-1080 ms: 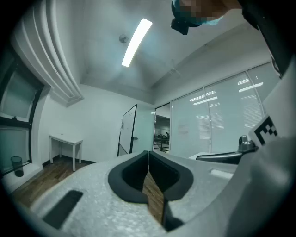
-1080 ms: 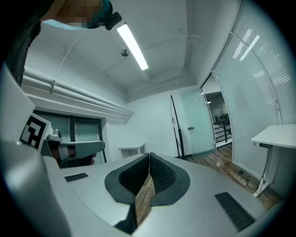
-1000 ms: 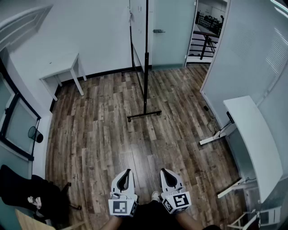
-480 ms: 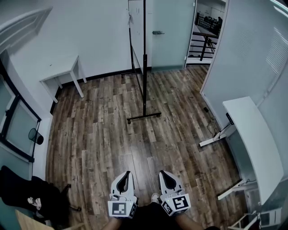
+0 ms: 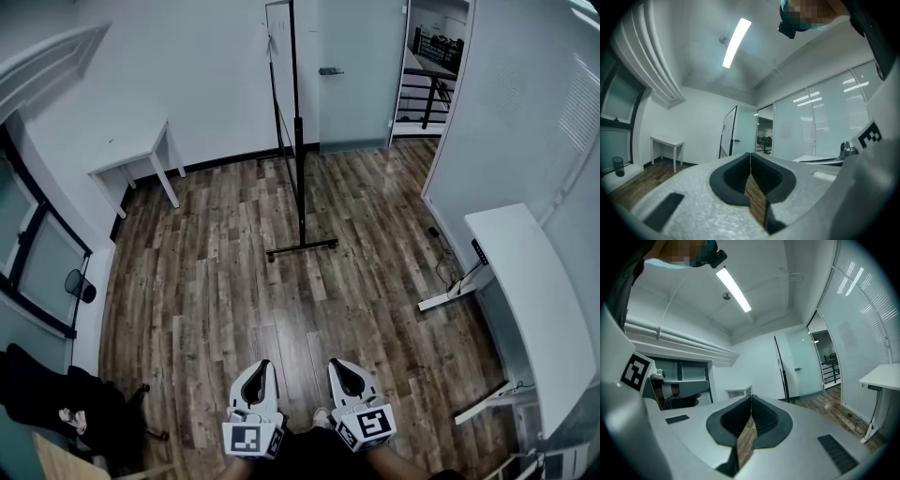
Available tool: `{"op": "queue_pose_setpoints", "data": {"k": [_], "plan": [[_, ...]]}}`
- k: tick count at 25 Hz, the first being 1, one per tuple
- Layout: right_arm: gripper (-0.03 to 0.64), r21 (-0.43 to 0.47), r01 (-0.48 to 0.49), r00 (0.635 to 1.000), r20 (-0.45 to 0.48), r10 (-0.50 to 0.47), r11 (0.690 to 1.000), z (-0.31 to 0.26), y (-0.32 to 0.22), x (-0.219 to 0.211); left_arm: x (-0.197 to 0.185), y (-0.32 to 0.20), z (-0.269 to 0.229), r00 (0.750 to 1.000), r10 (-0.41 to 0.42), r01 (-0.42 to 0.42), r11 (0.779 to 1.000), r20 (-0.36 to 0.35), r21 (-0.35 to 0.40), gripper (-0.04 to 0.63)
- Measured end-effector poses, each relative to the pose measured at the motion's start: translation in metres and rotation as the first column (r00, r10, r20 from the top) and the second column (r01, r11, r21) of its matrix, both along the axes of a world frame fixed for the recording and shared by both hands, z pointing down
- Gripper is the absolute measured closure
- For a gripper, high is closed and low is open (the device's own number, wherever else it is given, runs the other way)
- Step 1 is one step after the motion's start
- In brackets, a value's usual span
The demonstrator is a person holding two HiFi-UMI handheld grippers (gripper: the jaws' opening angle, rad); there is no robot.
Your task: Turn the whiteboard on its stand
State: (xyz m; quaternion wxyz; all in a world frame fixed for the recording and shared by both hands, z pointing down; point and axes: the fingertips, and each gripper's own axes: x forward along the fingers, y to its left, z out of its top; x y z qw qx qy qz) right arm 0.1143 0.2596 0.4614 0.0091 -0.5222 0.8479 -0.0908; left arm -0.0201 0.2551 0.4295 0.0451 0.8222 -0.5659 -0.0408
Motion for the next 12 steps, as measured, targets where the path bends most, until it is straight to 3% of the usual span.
{"op": "queue_pose_setpoints", "data": {"k": [12], "plan": [[0.603, -0.017, 0.045, 0.999, 0.017, -0.045, 0.999, 0.014, -0.031, 0.029, 0.026, -0.020, 0.019, 0.998, -0.059, 0.059, 0.998, -0.005, -0.032, 0.577]]}}
